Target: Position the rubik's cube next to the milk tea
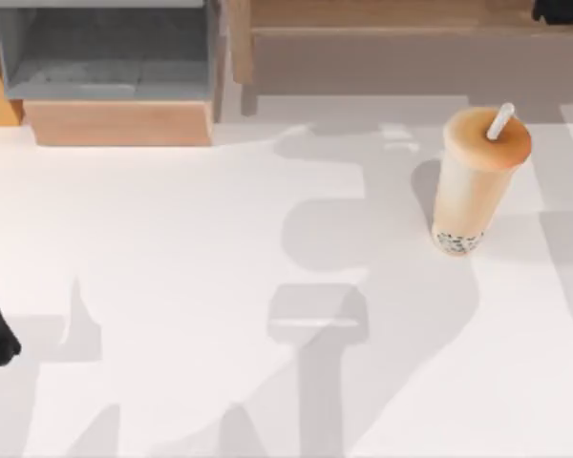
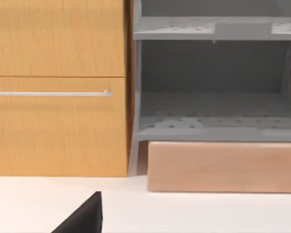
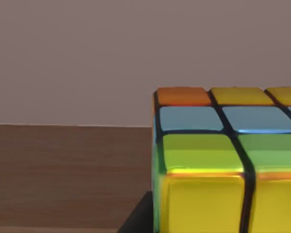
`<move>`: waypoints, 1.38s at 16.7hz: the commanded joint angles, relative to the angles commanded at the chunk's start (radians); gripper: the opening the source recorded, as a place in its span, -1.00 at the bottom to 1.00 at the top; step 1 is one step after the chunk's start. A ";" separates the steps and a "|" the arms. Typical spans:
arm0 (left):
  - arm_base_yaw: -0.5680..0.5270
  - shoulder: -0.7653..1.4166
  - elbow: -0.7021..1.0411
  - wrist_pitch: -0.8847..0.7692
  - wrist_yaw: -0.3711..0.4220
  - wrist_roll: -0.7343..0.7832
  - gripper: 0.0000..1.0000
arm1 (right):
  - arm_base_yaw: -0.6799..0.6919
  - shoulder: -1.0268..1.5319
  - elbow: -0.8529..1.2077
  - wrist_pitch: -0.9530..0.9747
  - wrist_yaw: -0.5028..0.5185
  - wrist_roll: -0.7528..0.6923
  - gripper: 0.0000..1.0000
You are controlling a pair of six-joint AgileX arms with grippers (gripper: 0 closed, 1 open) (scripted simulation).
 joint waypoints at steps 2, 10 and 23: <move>0.000 0.000 0.000 0.000 0.000 0.000 1.00 | 0.026 0.012 0.077 -0.069 -0.020 -0.015 -1.00; 0.000 0.000 0.000 0.000 0.000 0.000 1.00 | 0.197 0.121 0.536 -0.665 -0.125 -0.050 -1.00; 0.000 0.000 0.000 0.000 0.000 0.000 1.00 | 0.476 0.342 1.393 -2.064 -0.108 0.306 -1.00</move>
